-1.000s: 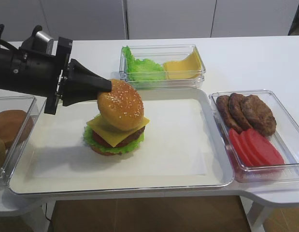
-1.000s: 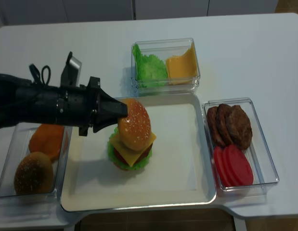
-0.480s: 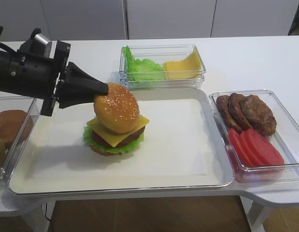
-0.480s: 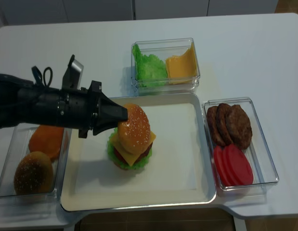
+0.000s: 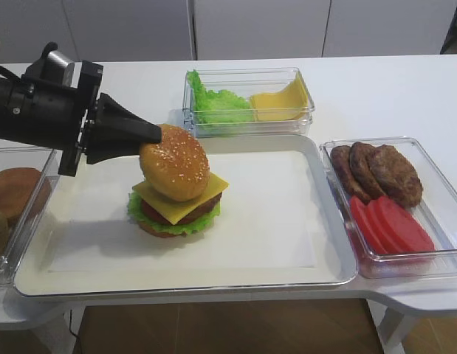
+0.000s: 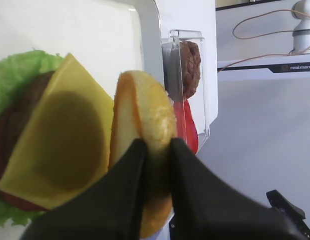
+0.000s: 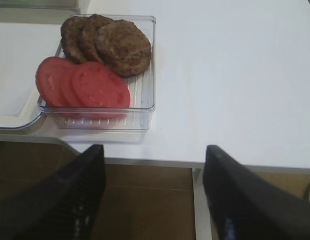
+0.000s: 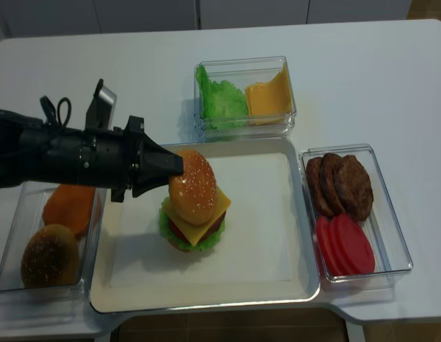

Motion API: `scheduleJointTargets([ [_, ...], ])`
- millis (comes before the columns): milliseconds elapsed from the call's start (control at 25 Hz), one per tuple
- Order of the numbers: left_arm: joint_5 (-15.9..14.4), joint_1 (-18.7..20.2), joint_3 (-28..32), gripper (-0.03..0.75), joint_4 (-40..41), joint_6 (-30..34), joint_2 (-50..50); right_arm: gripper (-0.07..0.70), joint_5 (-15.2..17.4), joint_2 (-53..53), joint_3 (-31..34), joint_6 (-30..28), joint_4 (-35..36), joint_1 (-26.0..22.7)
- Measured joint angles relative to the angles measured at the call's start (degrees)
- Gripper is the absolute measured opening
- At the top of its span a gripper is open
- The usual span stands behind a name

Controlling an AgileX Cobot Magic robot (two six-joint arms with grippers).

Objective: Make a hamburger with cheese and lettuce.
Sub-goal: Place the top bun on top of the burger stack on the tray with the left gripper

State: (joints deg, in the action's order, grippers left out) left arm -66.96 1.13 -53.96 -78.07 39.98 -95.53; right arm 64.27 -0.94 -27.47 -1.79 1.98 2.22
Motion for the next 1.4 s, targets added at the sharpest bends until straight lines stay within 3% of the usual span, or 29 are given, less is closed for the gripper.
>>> scheduleJointTargets([
  [1400, 0.0, 0.0, 0.0, 0.101, -0.31, -0.31, 0.0, 0.465, 0.0, 0.0, 0.0, 0.0, 0.0, 0.0],
])
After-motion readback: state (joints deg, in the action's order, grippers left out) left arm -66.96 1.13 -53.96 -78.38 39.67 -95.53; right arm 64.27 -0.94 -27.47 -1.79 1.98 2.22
